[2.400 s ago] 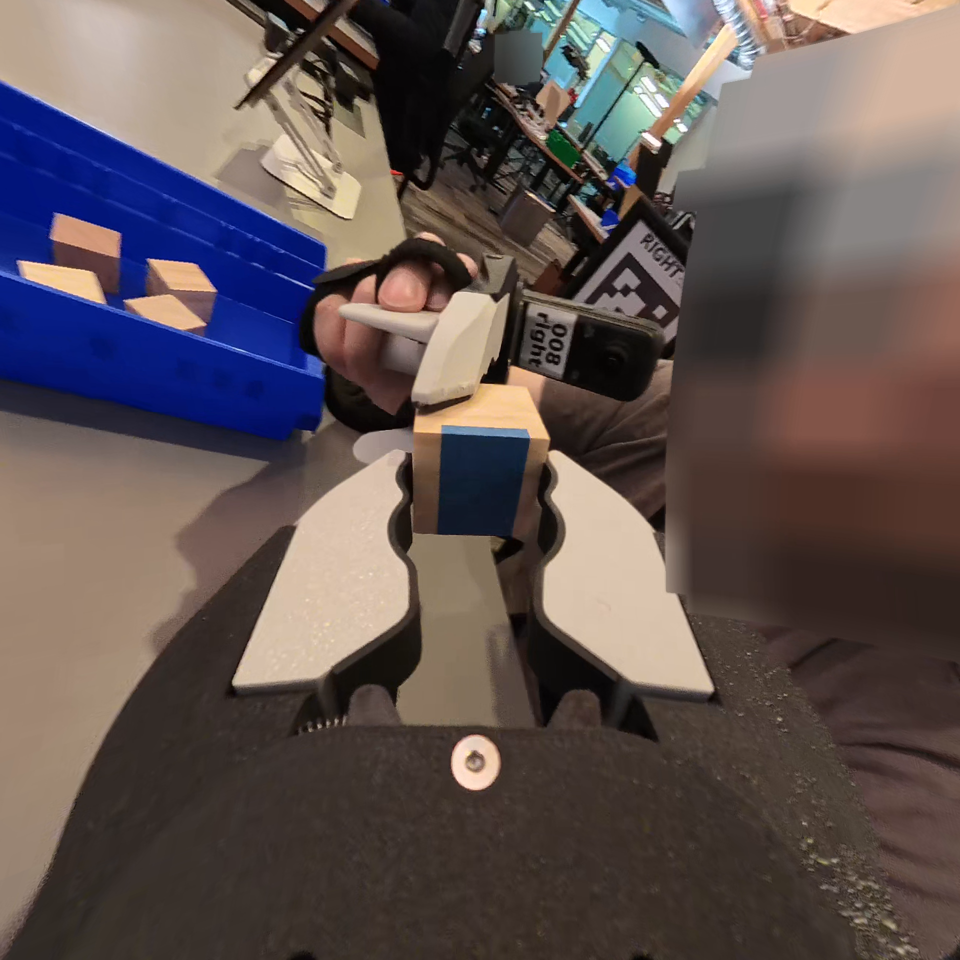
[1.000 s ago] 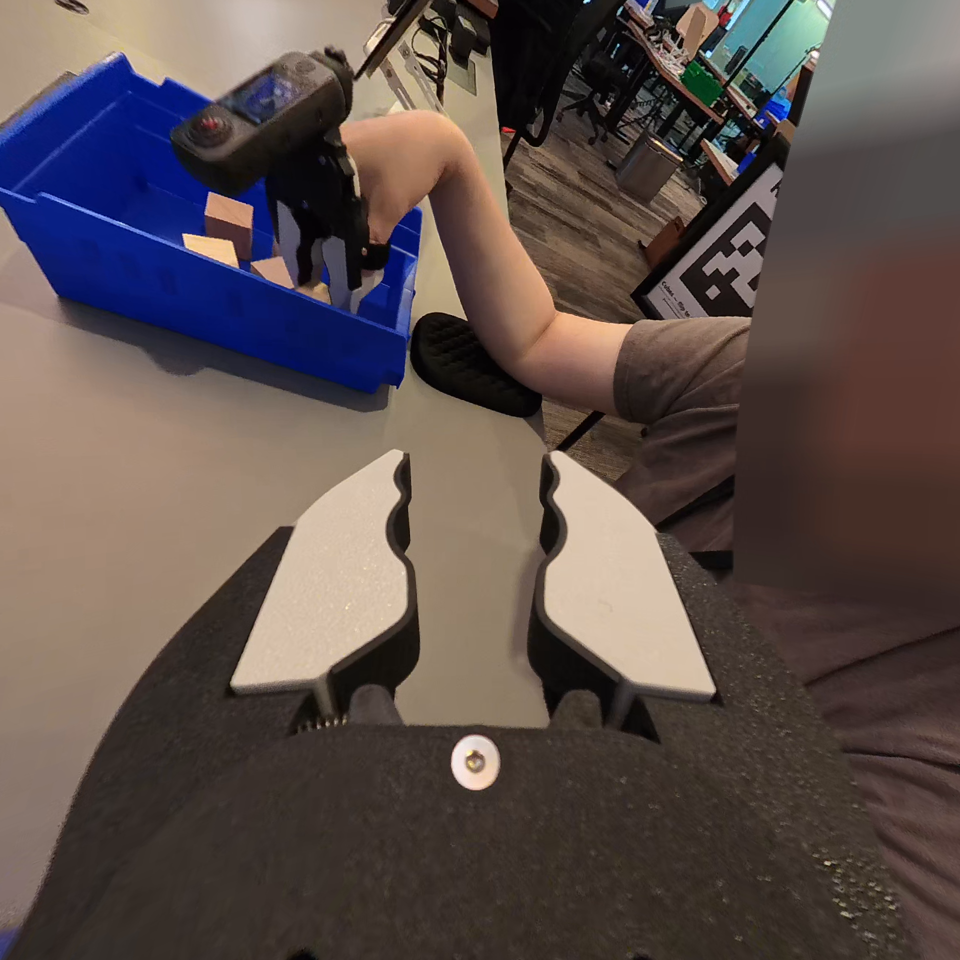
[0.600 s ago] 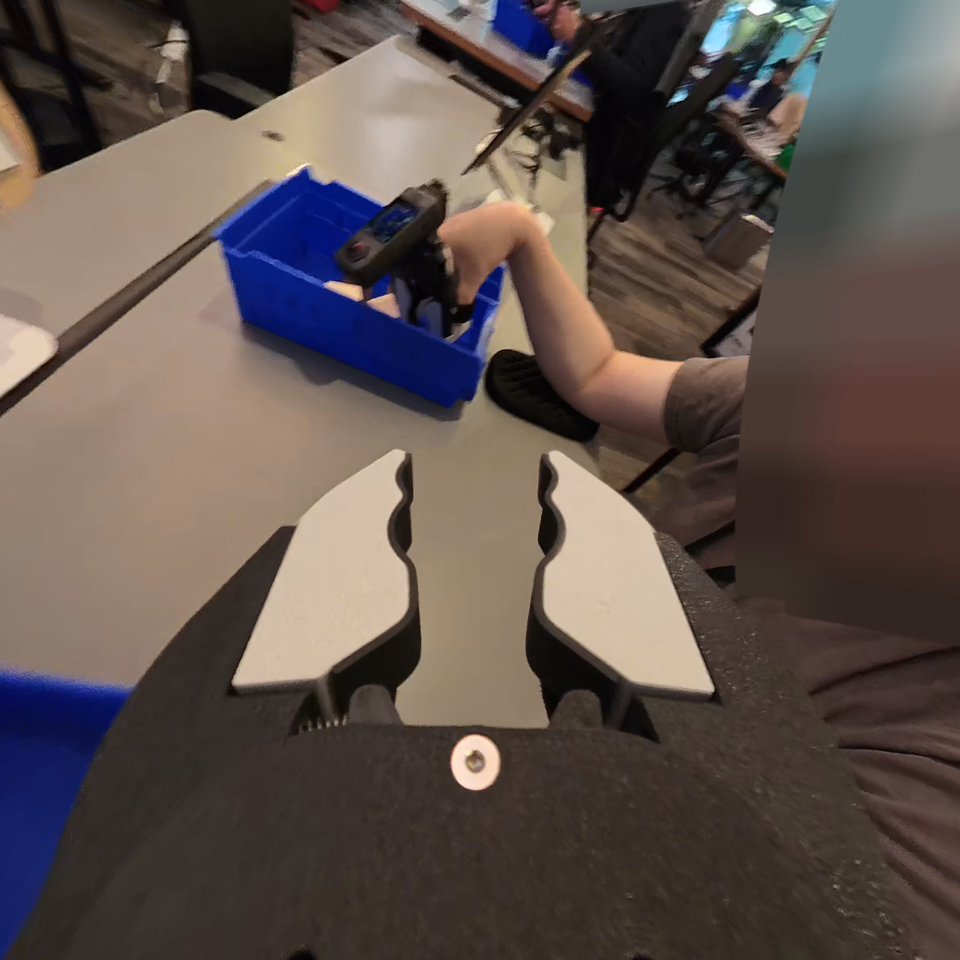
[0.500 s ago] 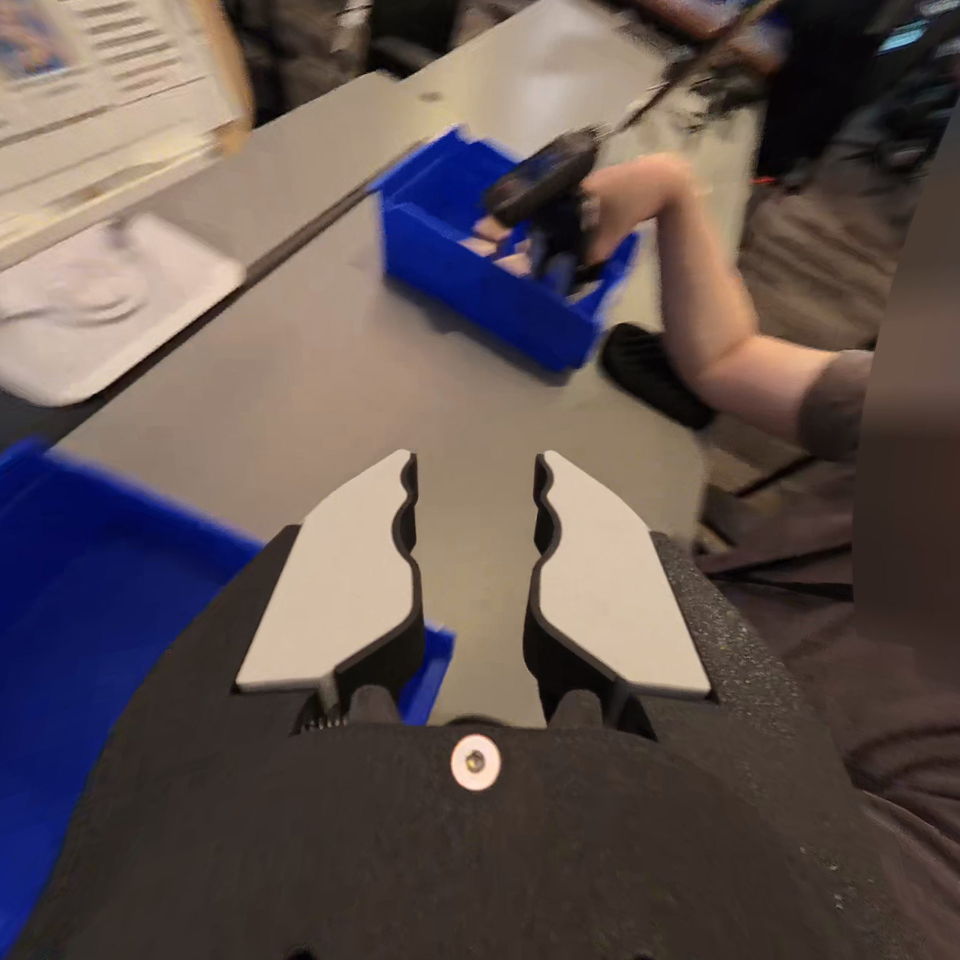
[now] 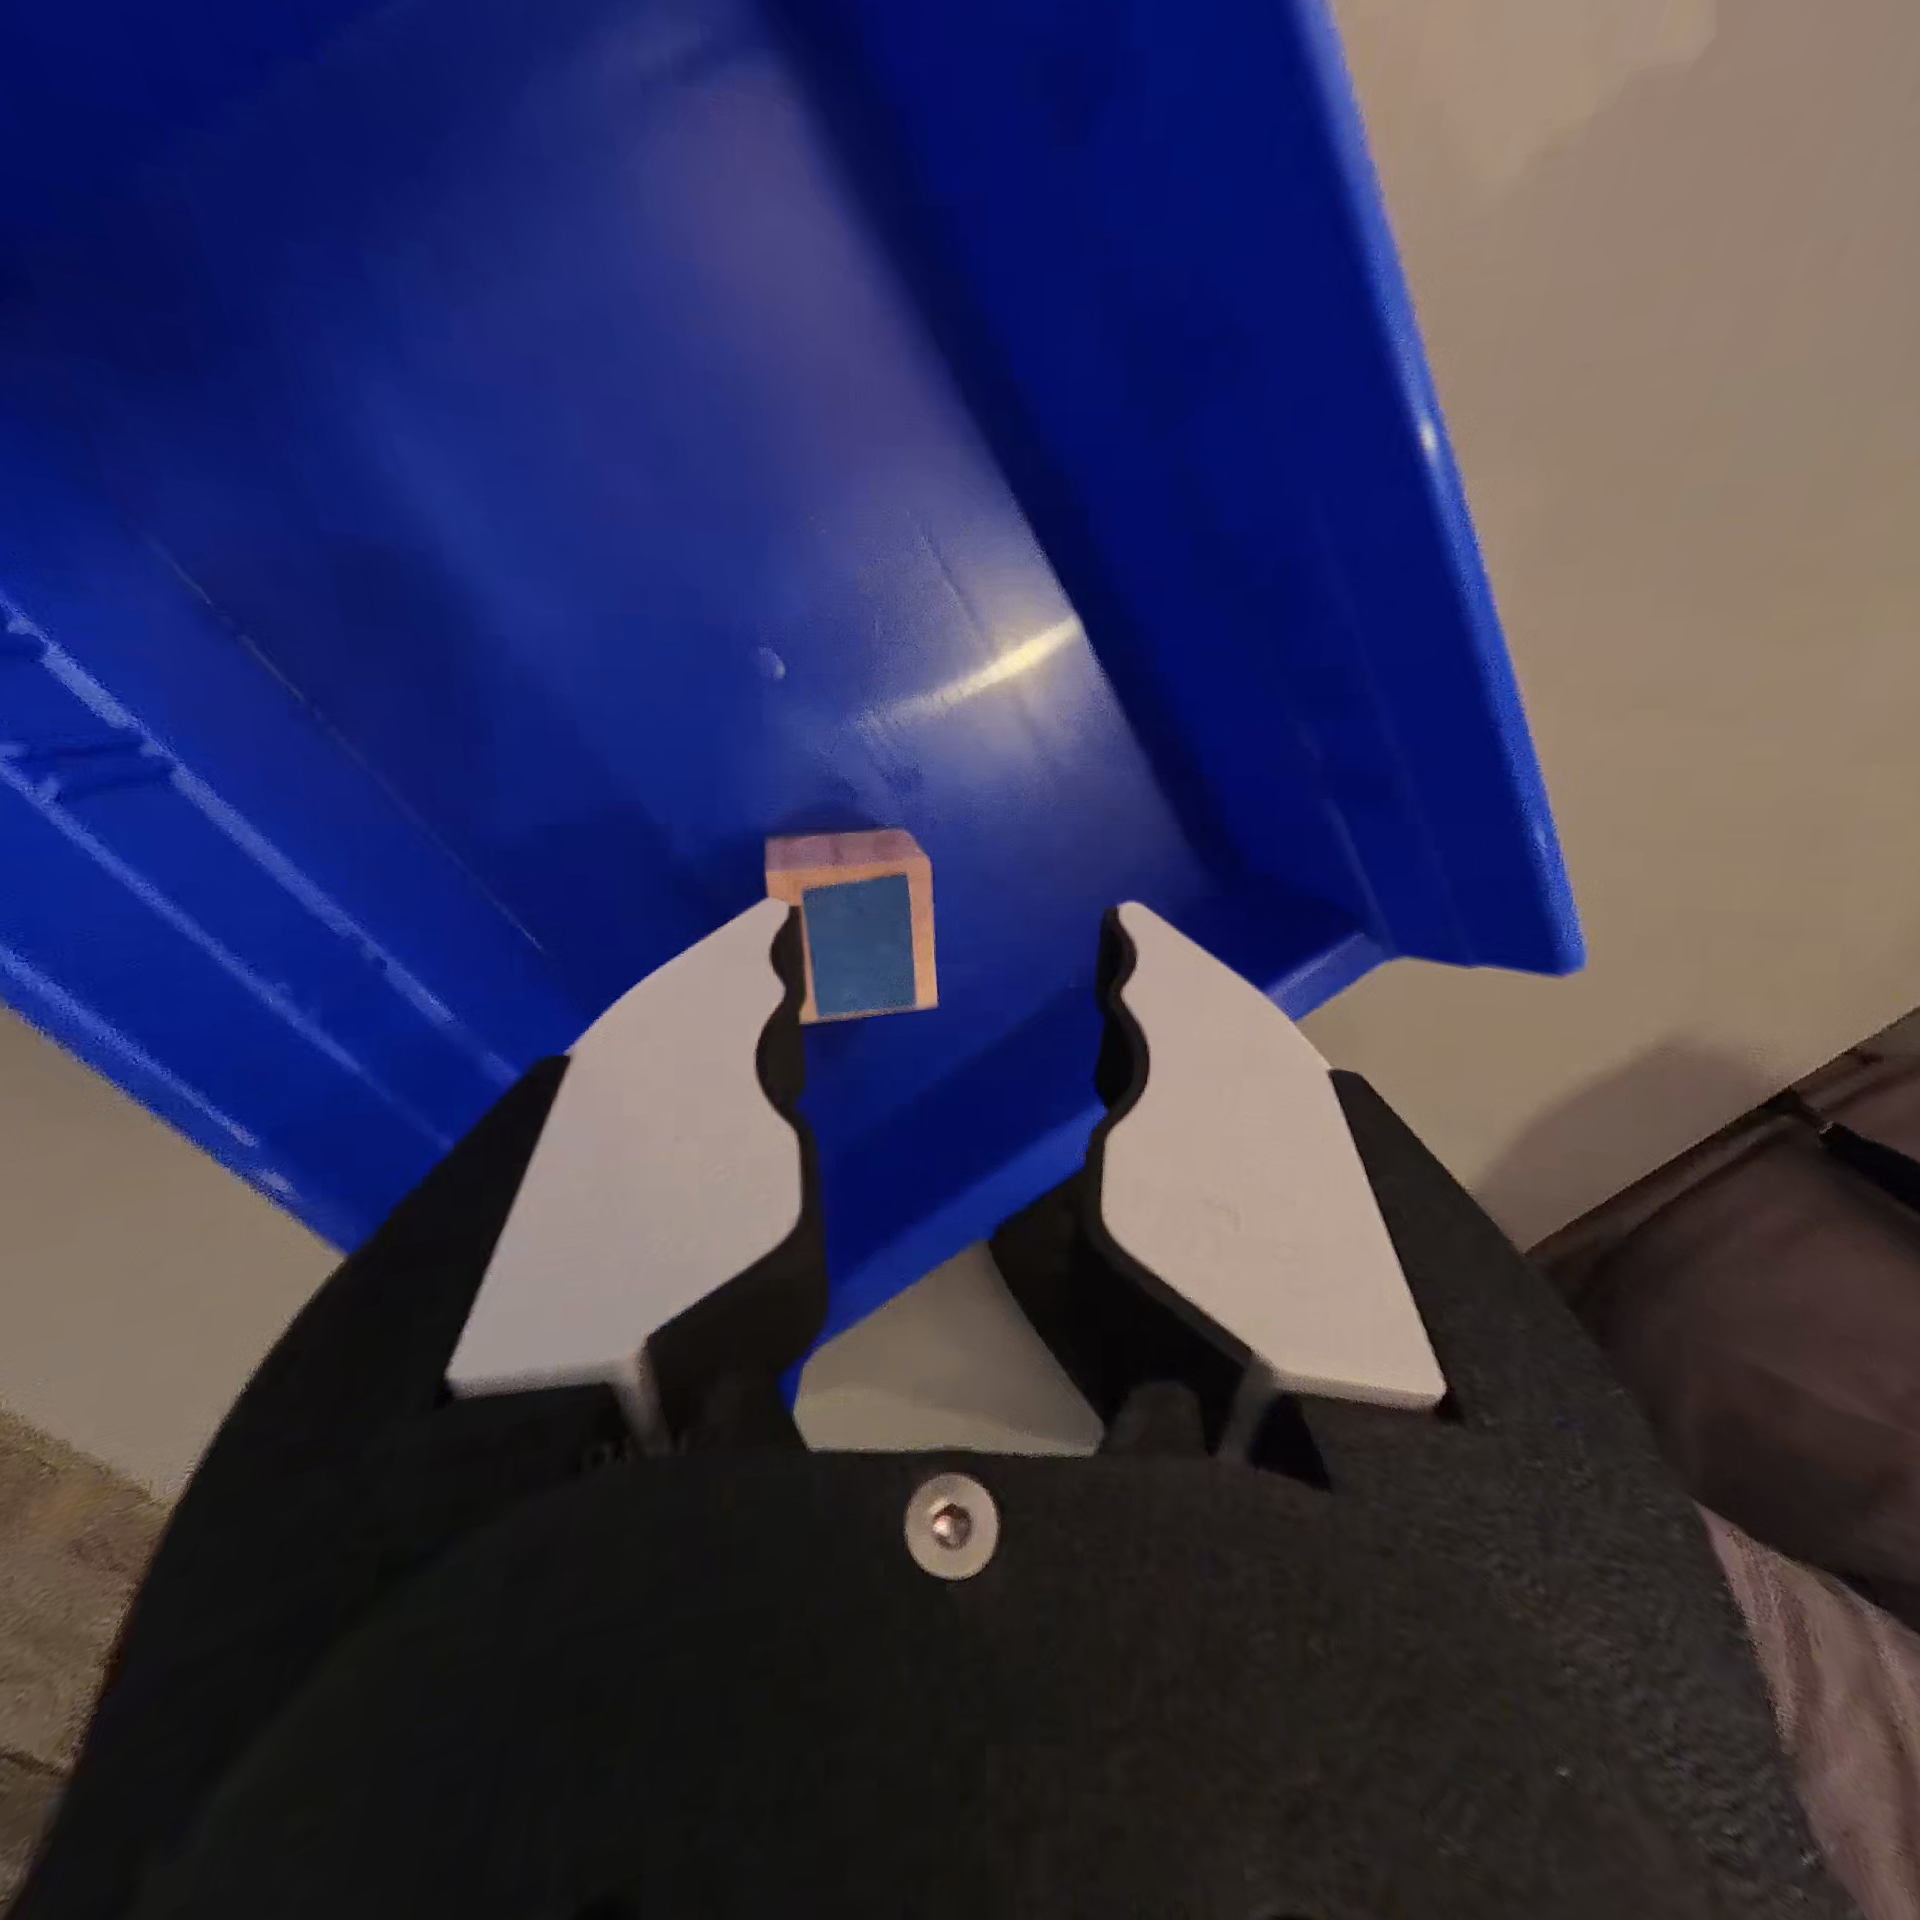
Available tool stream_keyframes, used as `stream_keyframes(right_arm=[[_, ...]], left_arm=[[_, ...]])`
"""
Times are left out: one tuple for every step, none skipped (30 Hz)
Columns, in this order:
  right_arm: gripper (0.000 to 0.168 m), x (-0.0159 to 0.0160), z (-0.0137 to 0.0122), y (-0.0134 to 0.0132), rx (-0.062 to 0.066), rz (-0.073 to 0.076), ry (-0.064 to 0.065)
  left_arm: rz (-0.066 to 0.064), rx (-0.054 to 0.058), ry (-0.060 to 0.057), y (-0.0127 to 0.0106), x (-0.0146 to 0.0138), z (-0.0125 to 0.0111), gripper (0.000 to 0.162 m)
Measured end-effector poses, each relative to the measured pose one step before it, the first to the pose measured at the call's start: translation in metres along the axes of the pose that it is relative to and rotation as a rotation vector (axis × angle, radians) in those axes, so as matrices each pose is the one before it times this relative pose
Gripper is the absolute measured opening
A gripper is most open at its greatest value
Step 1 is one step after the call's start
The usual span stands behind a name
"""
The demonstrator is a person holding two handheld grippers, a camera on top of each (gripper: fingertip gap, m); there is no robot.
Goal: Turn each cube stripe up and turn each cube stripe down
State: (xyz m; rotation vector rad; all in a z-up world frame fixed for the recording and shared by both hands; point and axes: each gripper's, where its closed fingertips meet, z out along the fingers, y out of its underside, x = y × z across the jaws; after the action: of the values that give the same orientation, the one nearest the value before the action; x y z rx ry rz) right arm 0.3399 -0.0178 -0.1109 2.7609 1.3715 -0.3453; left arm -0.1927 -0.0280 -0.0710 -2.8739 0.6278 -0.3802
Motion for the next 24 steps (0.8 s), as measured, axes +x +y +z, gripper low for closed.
stream_keyframes(right_arm=[[0.052,-0.00275,0.00095,0.00076,-0.0016,-0.0029,-0.0196],[0.052,-0.00059,0.00057,0.00063,-0.0044,-0.0027,-0.0037],[0.052,0.00083,0.00007,-0.00022,-0.0004,-0.0007,0.0055],[0.051,0.00028,-0.00004,-0.00109,0.0033,0.0027,0.0000],[0.052,-0.00017,0.00010,-0.00106,0.0028,0.0032,-0.0041],[0.052,0.00033,0.00049,-0.00037,-0.0011,-0.0001,-0.0003],[0.052,0.00040,0.00059,0.00030,-0.0048,-0.0016,0.0017],[0.052,-0.00001,0.00055,0.00068,-0.0057,-0.0009,0.0003],[0.052,-0.00006,0.00034,0.00070,-0.0043,-0.0007,0.0003],[0.052,-0.00009,-0.00004,0.00030,-0.0015,-0.0006,0.0012],[0.052,-0.00016,-0.00021,-0.00013,0.0016,-0.0014,0.0010],[0.052,-0.00058,-0.00040,-0.00023,0.0027,-0.0018,-0.0013],[0.052,-0.00037,-0.00033,0.00005,0.0013,-0.0017,-0.0005],[0.052,0.00007,-0.00034,0.00033,0.0004,-0.0014,0.0020],[0.052,-0.00001,-0.00012,0.00044,-0.0002,-0.0006,0.0002],[0.052,0.00000,-0.00001,0.00038,-0.0012,-0.0005,-0.0007],[0.052,0.00046,0.00005,0.00042,-0.0013,-0.0001,0.0018],[0.052,0.00047,0.00005,0.00019,-0.0010,0.0009,0.0017],[0.052,-0.00002,0.00015,0.00037,-0.0015,0.0017,-0.0006],[0.052,-0.00002,0.00030,0.00050,-0.0026,0.0010,-0.0003],[0.052,-0.00006,0.00032,0.00063,-0.0043,0.0003,0.0003],[0.052,-0.00005,0.00027,0.00054,-0.0045,-0.0004,0.0016],[0.052,0.00000,0.00025,0.00039,-0.0034,-0.0006,0.0021],[0.052,-0.00008,-0.00002,0.00002,-0.0017,-0.0001,0.0023]], left_arm=[[-0.0174,-0.0140,-0.0035,-0.00202,-0.00556,0.00542,0.060],[-0.0139,-0.0207,-0.0149,0.00058,-0.00602,0.00515,0.060],[-0.0135,-0.0382,-0.0050,0.00408,-0.00317,0.00524,0.061],[-0.0045,-0.0389,-0.0068,0.00443,-0.00189,0.00477,0.065],[-0.0046,-0.0303,-0.0027,0.00384,-0.00043,0.00457,0.066],[-0.0064,-0.0356,0.0095,0.00392,0.00140,0.00441,0.067],[0.0011,-0.0267,-0.0087,0.00180,-0.00092,0.00378,0.070],[-0.0046,-0.0212,-0.0178,0.00111,-0.00217,0.00331,0.072],[-0.0124,-0.0291,-0.0039,0.00215,-0.00021,0.00343,0.071],[-0.0117,-0.0288,-0.0099,0.00211,-0.00116,0.00349,0.073],[-0.0094,-0.0253,-0.0163,0.00138,-0.00220,0.00336,0.074],[-0.0120,-0.0254,-0.0096,0.00155,-0.00138,0.00352,0.074],[-0.0104,-0.0266,-0.0051,0.00150,-0.00075,0.00350,0.074],[-0.0050,-0.0200,-0.0113,0.00045,-0.00154,0.00305,0.074],[-0.0052,-0.0130,-0.0096,-0.00036,-0.00145,0.00251,0.073],[-0.0090,-0.0178,0.0013,0.00075,0.00002,0.00253,0.072],[-0.0068,-0.0202,-0.0040,0.00152,-0.00073,0.00224,0.070],[-0.0044,-0.0145,-0.0122,0.00102,-0.00160,0.00181,0.070],[-0.0018,-0.0122,0.0007,0.00078,0.00027,0.00120,0.065],[-0.0006,-0.0027,0.0032,-0.00048,0.00071,0.00086,0.063],[-0.0024,-0.0033,0.0057,-0.00039,0.00085,0.00037,0.056],[-0.0030,-0.0007,0.0014,-0.00075,0.00034,-0.00007,0.046],[-0.0025,0.0002,-0.0023,-0.00073,-0.00013,-0.00018,0.046],[0.0017,-0.0015,-0.0060,-0.00039,-0.00035,-0.00021,0.046]])
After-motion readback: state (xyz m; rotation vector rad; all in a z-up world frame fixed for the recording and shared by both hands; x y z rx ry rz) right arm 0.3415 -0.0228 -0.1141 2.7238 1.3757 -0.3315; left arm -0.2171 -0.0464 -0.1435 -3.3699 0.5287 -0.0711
